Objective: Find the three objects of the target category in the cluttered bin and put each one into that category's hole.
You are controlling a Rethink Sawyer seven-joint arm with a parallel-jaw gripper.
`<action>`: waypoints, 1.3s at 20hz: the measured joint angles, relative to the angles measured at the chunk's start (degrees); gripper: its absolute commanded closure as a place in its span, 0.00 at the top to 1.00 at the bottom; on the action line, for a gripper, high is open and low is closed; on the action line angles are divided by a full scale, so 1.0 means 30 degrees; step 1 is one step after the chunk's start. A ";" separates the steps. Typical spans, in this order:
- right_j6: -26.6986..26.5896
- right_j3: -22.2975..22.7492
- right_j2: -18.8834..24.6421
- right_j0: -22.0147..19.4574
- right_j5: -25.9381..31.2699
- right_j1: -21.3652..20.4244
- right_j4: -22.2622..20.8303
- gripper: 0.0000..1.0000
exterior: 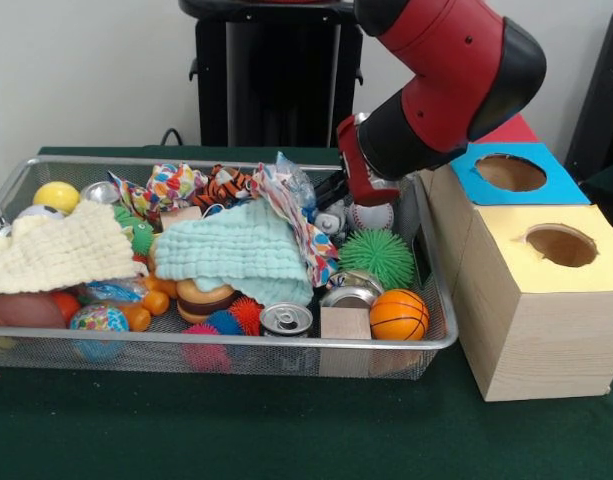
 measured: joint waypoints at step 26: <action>0.0000 -0.0523 0.0000 -0.0222 0.5962 -0.2634 -0.0020 1.00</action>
